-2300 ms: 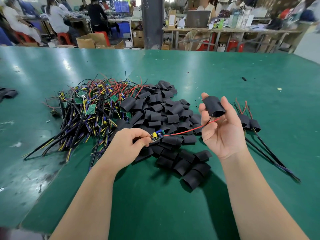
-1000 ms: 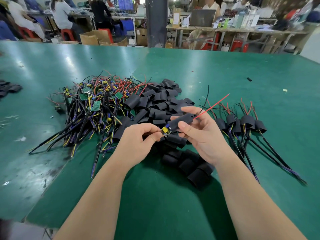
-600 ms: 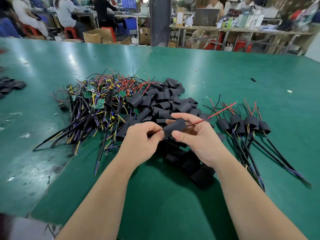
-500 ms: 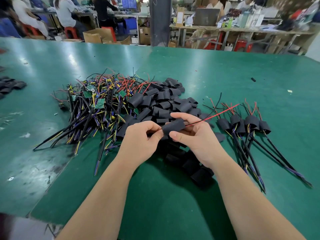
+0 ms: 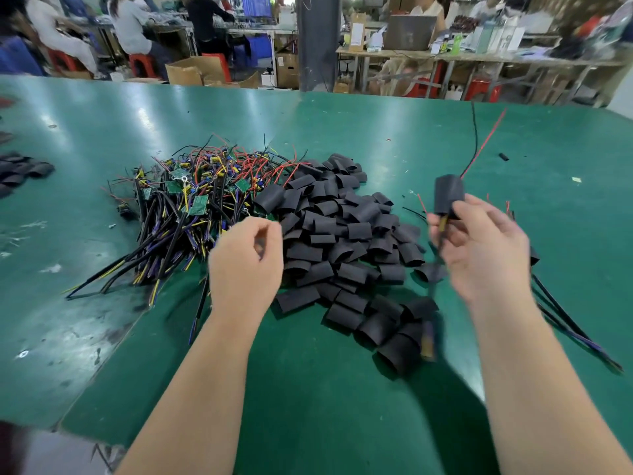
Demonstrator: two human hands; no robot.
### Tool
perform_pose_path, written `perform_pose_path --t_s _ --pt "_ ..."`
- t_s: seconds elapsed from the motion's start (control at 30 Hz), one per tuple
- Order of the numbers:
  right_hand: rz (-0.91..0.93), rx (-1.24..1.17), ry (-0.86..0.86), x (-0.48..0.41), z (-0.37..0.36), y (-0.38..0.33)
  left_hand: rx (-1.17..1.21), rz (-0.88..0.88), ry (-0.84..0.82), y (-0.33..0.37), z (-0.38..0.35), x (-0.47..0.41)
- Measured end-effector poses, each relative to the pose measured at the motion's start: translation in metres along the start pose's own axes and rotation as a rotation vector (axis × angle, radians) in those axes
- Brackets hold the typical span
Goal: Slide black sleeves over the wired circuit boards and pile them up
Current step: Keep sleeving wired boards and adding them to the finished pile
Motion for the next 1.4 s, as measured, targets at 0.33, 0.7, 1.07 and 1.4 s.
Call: perform_pose_path --t_s 0.33,0.7,1.07,1.4 --pt "0.339 1.201 0.247 -0.021 0.039 -0.001 -0.578 0.292 -0.060 -0.030 0.008 -0.010" --pt "0.149 1.223 0.007 -0.014 0.027 0.019 -0.724 0.158 -0.055 -0.030 -0.005 -0.010" --pt "0.244 1.166 0.006 -0.012 0.023 0.024 -0.121 0.006 0.092 0.014 -0.003 -0.017" --pt "-0.553 0.110 -0.535 0.024 -0.023 0.043 0.259 -0.255 -0.388 0.046 0.012 0.035"
Point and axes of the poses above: each hand's wrist, its own x-axis away from the middle knuckle, its own z-axis out of the back of the hand, y = z × x, the point moved 1 cm from there along -x, towards the middle knuckle, and after that the axes turned 2 degrees about x, right-handed, at the moved point
